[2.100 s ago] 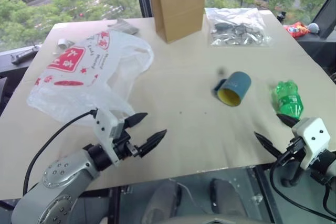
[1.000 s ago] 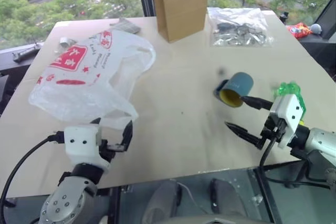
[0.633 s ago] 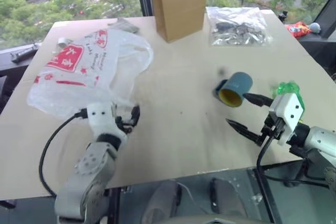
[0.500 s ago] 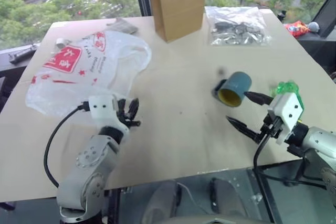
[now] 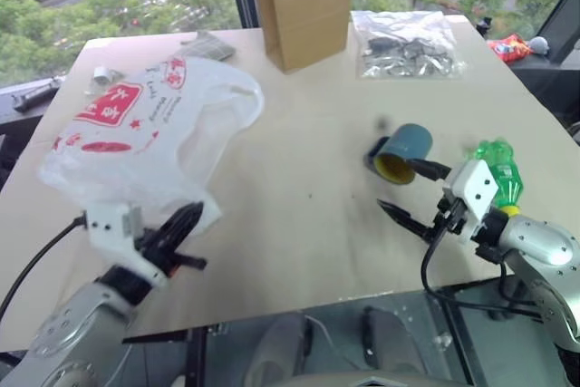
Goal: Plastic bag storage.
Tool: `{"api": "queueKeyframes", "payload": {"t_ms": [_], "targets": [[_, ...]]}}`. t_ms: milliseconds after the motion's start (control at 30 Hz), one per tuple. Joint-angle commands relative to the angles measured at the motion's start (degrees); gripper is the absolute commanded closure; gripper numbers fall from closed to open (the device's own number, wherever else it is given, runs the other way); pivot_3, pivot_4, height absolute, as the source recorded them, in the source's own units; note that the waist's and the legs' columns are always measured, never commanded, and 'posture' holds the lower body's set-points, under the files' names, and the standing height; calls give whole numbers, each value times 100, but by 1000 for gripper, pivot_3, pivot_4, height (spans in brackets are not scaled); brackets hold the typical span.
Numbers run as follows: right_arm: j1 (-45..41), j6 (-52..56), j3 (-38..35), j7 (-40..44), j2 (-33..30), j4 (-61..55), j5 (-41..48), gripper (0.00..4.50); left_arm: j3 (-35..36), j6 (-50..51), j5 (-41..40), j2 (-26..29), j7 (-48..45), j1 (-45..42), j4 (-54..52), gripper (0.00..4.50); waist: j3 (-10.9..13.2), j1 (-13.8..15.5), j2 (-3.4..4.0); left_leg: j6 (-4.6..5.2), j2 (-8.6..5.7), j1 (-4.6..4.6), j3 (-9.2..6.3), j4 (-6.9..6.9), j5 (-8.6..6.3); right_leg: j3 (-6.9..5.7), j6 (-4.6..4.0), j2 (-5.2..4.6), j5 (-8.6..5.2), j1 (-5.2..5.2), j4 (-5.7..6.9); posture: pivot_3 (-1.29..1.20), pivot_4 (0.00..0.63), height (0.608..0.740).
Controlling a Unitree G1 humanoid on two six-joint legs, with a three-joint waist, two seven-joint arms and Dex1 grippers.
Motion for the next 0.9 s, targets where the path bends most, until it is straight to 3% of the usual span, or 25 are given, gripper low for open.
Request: {"api": "queueKeyframes", "payload": {"t_ms": [33, 200, 367, 467, 533, 633, 767, 900], "targets": [[-166, -246, 54, 176, 23, 71, 5, 0, 651, -612, 164, 84, -632, 646, -110, 3482, 0, 6, 0, -2, 0, 0, 1, 0, -2, 0, 1, -1, -1, 1, -1, 0, 150, 740], [-374, -291, 183, 347, 133, 243, 121, 0, 734, -572, -170, 175, -969, 1530, -661, 1429, 2, 10, -4, -6, 0, -2, 3, 3, -6, -1, 4, -9, -4, 5, -6, 0, 150, 740], [-480, -232, 133, 677, 166, 210, 517, 0, 866, -656, -653, 372, -784, 1639, -1112, 1429, 7, 14, 2, -4, 1, -6, -3, 2, -7, -6, 3, -8, -4, 2, -5, 0, 150, 740], [-517, -200, 96, 823, 124, 132, 731, 0, 637, -559, -880, 747, -130, 1002, -1411, 1429, 9, 22, 5, -5, 1, -3, -2, 3, -7, -5, 4, -8, -3, 3, -3, 0, 150, 740], [-490, -263, 59, 999, 48, -10, 871, 0, 88, -155, -482, 1080, 968, -135, -1432, 1429, 8, 50, 12, -5, 0, -2, -9, 4, -6, -11, 3, -6, -3, 5, -1, 0, 150, 740], [-496, -290, -38, 1270, -131, -361, 1152, 0, -1060, 1599, 177, 1382, 3138, -2177, -1069, 1429, 6, 61, 10, -5, -6, 5, -16, 13, -4, -15, 6, -3, 7, 13, 7, 0, 150, 740], [-523, -228, -99, 1401, -338, -519, 1302, 0, -1660, 2959, 368, 1137, 3989, -3608, -560, 1429, 4, -49, 2, 8, -7, 14, -11, 13, 5, -3, 5, 8, 28, 14, 5, 0, 150, 740], [-598, -256, -170, 1365, -467, -535, 1248, 0, -2765, 3744, 1755, 1261, 4830, -4473, 49, 1429, 6, -23, -1, -24, -2, -1, -16, 4, 15, -3, 0, 17, 29, -11, 9, 0, 150, 740]]}}
